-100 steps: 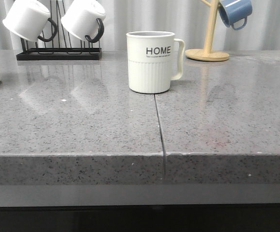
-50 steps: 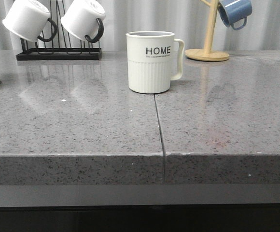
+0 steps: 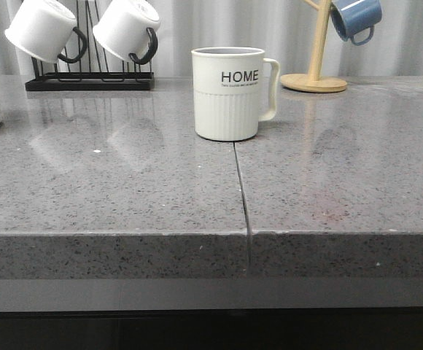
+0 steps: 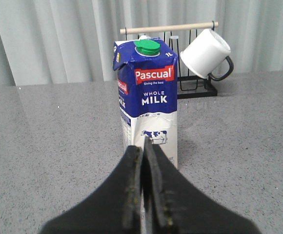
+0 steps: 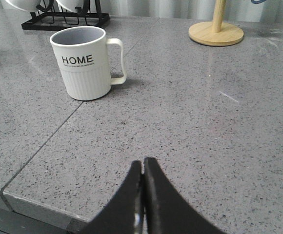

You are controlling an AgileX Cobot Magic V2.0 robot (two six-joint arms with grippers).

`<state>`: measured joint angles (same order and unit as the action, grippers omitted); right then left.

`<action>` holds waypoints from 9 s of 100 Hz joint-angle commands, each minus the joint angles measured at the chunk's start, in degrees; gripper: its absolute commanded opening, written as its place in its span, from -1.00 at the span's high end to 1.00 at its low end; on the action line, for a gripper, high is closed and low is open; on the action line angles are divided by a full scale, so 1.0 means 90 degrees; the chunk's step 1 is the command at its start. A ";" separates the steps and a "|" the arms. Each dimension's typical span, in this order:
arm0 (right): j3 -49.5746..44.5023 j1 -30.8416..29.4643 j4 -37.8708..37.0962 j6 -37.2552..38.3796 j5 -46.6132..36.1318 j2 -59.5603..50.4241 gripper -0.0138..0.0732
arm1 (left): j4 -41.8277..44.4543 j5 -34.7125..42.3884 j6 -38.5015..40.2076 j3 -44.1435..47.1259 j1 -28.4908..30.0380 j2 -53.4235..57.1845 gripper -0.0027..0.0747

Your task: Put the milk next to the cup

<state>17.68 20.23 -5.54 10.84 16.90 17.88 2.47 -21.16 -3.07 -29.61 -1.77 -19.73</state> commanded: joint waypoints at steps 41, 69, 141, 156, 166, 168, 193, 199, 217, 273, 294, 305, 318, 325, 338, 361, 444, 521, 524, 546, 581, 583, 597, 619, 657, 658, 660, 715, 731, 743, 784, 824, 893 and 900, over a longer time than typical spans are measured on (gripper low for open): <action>0.0159 -0.0005 -0.0027 -0.0042 -0.0439 0.0025 0.72 | 0.0038 0.2230 0.0060 -0.0966 0.0008 -0.2992 -0.90; 0.0159 -0.0005 -0.0027 -0.0042 -0.0439 0.0025 0.72 | -0.0324 0.3647 0.0060 -0.0966 -0.0005 -0.4028 -0.80; 0.0159 -0.0005 -0.0027 -0.0042 -0.0439 0.0025 0.72 | -0.0682 0.5028 0.0244 -0.0978 -0.0351 -0.5678 -0.80; 0.0159 -0.0005 -0.0027 -0.0042 -0.0439 0.0025 0.72 | -0.0682 0.5047 0.0255 -0.1074 -0.0351 -0.5766 -0.80; 0.0159 -0.0005 -0.0027 -0.0042 -0.0439 0.0025 0.72 | -0.0682 0.5047 0.0255 -0.1148 -0.0351 -0.5766 -0.80; 0.0159 -0.0005 -0.0027 -0.0042 -0.0439 0.0025 0.72 | -0.0682 0.5047 0.0255 -0.1162 -0.0351 -0.5766 -0.80; 0.0159 -0.0005 -0.0027 -0.0042 -0.0439 0.0025 0.72 | -0.0682 0.5047 0.0397 -0.1303 -0.0351 -0.5803 -0.80; 0.0159 -0.0005 -0.0027 -0.0042 -0.0439 0.0025 0.72 | -0.0655 0.5047 0.0397 -0.1364 -0.0361 -0.5844 -0.80; 0.0159 -0.0005 -0.0027 -0.0042 -0.0439 0.0025 0.72 | -0.0655 0.5004 0.0397 -0.1490 -0.0510 -0.6017 -0.80; 0.0159 -0.0005 -0.0027 -0.0042 -0.0439 0.0025 0.72 | -0.0655 0.5190 0.0397 -0.1627 -0.0485 -0.6571 -0.50; 0.0159 -0.0005 -0.0027 -0.0042 -0.0439 0.0025 0.72 | -0.0655 0.5206 0.0397 -0.1627 -0.0485 -0.6554 0.05; 0.0159 -0.0005 -0.0027 -0.0042 -0.0439 0.0025 0.72 | -0.0655 0.5217 0.0397 -0.1627 -0.0640 -0.6370 0.09; 0.0159 -0.0005 -0.0027 -0.0042 -0.0439 0.0025 0.72 | -0.0655 0.5216 0.0397 -0.1627 -0.1004 -0.6042 0.09; 0.0159 -0.0005 -0.0027 -0.0042 -0.0439 0.0025 0.72 | -0.0655 0.5220 0.0397 -0.1627 -0.1273 -0.5931 0.09; 0.0159 -0.0005 -0.0027 -0.0042 -0.0439 0.0025 0.72 | -0.0655 0.5215 0.0397 -0.1700 -0.1821 -0.5901 0.09; 0.0159 -0.0005 -0.0027 -0.0042 -0.0439 0.0025 0.72 | -0.0655 0.5206 0.0341 -0.2084 -0.2580 -0.6249 0.09; 0.0159 -0.0005 -0.0027 -0.0042 -0.0439 0.0025 0.72 | -0.0679 0.5661 0.0385 -0.2984 -0.3538 -0.7882 0.09; 0.0159 -0.0005 -0.0027 -0.0042 -0.0439 0.0025 0.72 | -0.0959 0.5602 0.0401 -0.2984 -0.3549 -0.7932 -0.71; 0.0159 -0.0005 -0.0027 -0.0042 -0.0439 0.0025 0.72 | -0.0959 0.5568 0.0401 -0.2969 -0.3549 -0.7882 -0.71; 0.0159 -0.0005 -0.0027 -0.0042 -0.0439 0.0025 0.72 | -0.0936 0.5515 0.0341 -0.2405 -0.3549 -0.7294 -0.71; 0.0159 -0.0005 -0.0027 -0.0042 -0.0439 0.0025 0.72 | -0.1174 0.4984 -0.0353 -0.1396 -0.3351 -0.5806 -0.08; 0.0159 -0.0005 -0.0027 -0.0042 -0.0439 0.0025 0.72 | -0.1174 0.4894 -0.0353 -0.1351 -0.3296 -0.5709 0.04; 0.0159 -0.0005 -0.0027 -0.0042 -0.0439 0.0025 0.72 | -0.1174 0.4406 -0.0353 -0.1068 -0.2831 -0.5082 0.84; 0.0159 -0.0005 -0.0027 -0.0042 -0.0439 0.0025 0.72 | -0.1174 0.4270 -0.0366 -0.0516 -0.2028 -0.4068 0.98; 0.0159 -0.0005 -0.0027 -0.0042 -0.0439 0.0025 0.72 | -0.1162 0.3006 -0.0775 0.0487 -0.0859 -0.1859 0.99; 0.0159 -0.0005 -0.0027 -0.0042 -0.0439 0.0025 0.72 | -0.1162 0.2966 -0.0775 0.0511 -0.0843 -0.1775 0.99; 0.0159 -0.0005 -0.0027 -0.0042 -0.0439 0.0025 0.72 | -0.1162 0.2838 -0.0775 0.0539 -0.0797 -0.1651 0.99; 0.0159 -0.0005 -0.0027 -0.0042 -0.0439 0.0025 0.72 | -0.0985 0.1948 -0.0775 0.1765 -0.0103 0.0576 0.99; 0.0159 -0.0005 -0.0027 -0.0042 -0.0439 0.0025 0.72 | -0.0985 0.1966 -0.0775 0.2080 -0.0103 0.0971 0.99; 0.0159 -0.0005 -0.0027 -0.0042 -0.0439 0.0025 0.72 | -0.0963 0.1997 -0.0775 0.2317 -0.0094 0.1170 0.99; 0.0159 -0.0005 -0.0027 -0.0042 -0.0443 0.0031 0.72 | 0.0052 0.2194 0.0499 0.3561 -0.0094 0.2416 0.99; 0.0159 -0.0005 -0.0027 -0.0042 -0.0440 0.0024 0.72 | 0.0067 0.1857 0.0341 0.3544 -0.0094 0.2412 0.98; 0.0155 -0.0005 -0.0027 -0.0042 -0.0461 0.0024 0.72 | 0.0067 0.1857 0.0341 0.3544 -0.0094 0.2412 0.98; 0.0131 -0.0054 -0.0027 -0.0042 -0.0540 0.0024 0.72 | 0.0067 0.1857 0.0341 0.3544 -0.0094 0.2412 0.98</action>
<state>17.68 20.23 -5.54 10.84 17.23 17.88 2.98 -8.71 0.00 -0.32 -2.93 0.27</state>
